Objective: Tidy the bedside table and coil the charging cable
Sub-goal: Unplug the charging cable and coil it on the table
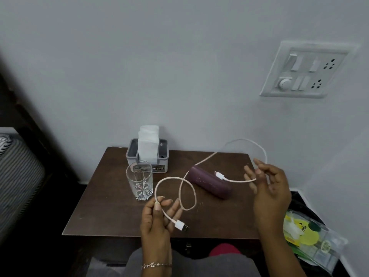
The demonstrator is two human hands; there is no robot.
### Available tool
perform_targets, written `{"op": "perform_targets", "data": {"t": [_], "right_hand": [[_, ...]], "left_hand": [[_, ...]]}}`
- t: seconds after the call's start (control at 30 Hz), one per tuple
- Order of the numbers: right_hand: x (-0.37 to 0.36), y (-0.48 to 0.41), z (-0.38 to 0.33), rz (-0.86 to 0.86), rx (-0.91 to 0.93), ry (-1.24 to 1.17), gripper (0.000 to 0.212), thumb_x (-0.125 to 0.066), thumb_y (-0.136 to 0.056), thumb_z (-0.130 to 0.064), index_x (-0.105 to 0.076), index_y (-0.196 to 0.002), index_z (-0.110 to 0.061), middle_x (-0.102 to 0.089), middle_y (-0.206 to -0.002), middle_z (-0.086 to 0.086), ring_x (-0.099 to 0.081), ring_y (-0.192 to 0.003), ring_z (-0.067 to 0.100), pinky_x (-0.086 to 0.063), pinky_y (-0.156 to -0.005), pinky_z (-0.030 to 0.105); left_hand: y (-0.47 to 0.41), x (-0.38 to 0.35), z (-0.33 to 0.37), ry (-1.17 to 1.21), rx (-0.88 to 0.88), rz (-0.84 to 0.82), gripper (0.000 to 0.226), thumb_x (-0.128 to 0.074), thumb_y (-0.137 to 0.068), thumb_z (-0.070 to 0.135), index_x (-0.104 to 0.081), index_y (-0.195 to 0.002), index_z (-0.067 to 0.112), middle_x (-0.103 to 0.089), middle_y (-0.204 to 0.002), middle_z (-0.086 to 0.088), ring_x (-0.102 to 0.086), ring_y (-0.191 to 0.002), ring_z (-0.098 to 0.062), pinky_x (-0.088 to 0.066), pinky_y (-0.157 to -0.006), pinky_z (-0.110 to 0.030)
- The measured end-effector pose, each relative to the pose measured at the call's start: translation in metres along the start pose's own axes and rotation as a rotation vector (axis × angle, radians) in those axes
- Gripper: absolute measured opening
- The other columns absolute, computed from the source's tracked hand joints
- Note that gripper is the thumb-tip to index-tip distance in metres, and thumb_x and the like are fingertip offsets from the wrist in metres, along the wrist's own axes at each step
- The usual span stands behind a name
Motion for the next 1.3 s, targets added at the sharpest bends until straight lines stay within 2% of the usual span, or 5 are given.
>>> {"op": "perform_targets", "data": {"t": [0.3,0.6,0.73,0.9,1.3], "right_hand": [[-0.008,0.027,0.064,0.011,-0.319,-0.209,0.014,-0.047,-0.094,-0.006,-0.054,-0.088,-0.016,-0.066,-0.115,0.003,-0.070,-0.096,0.024,-0.058,-0.070,0.028],[0.029,0.040,0.165,0.044,-0.816,0.170,0.019,-0.032,-0.095,0.005,-0.044,-0.107,-0.004,-0.054,-0.106,0.023,-0.060,-0.073,0.024,-0.056,-0.048,0.030],[0.028,0.019,0.172,0.081,-0.689,0.387,0.022,-0.049,-0.084,0.003,-0.041,-0.101,-0.009,-0.049,-0.112,0.023,-0.058,-0.068,0.024,-0.049,-0.053,0.032],[0.004,-0.005,0.167,-0.156,-0.509,0.753,0.079,-0.078,-0.067,-0.018,-0.035,-0.133,-0.022,-0.032,-0.137,0.005,-0.054,-0.108,0.034,-0.044,-0.084,0.038],[-0.023,-0.015,0.176,-0.234,-0.483,0.786,0.074,-0.085,-0.059,-0.028,-0.043,-0.119,-0.023,-0.044,-0.127,0.002,-0.055,-0.096,0.022,-0.046,-0.087,0.038]], "left_hand": [[-0.001,0.008,0.002,0.065,0.000,0.089,0.021,-0.031,-0.099,0.018,-0.052,-0.094,0.018,-0.064,-0.101,-0.007,-0.070,-0.086,-0.014,-0.059,-0.067,-0.028],[0.001,0.002,0.002,0.061,0.056,0.037,0.023,-0.032,-0.099,0.019,-0.054,-0.094,0.020,-0.066,-0.098,-0.006,-0.071,-0.086,-0.014,-0.058,-0.061,-0.025],[0.000,0.002,0.001,0.066,0.069,0.045,0.022,-0.032,-0.099,0.018,-0.053,-0.092,0.018,-0.065,-0.096,-0.006,-0.072,-0.080,-0.013,-0.059,-0.060,-0.026],[-0.003,0.001,-0.001,0.067,0.081,0.052,0.021,-0.033,-0.098,0.017,-0.053,-0.089,0.015,-0.067,-0.093,-0.006,-0.072,-0.081,-0.016,-0.059,-0.060,-0.028],[-0.019,-0.003,-0.008,0.094,0.111,0.087,0.021,-0.033,-0.097,0.017,-0.052,-0.088,0.015,-0.074,-0.081,0.002,-0.072,-0.079,-0.015,-0.058,-0.057,-0.027]]}}
Point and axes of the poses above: each hand's wrist, its own y-axis away from the middle knuckle, its own x-axis out of the back of the hand, z = x × y, the point moved 7 cm from there along -y, towards the middle knuckle
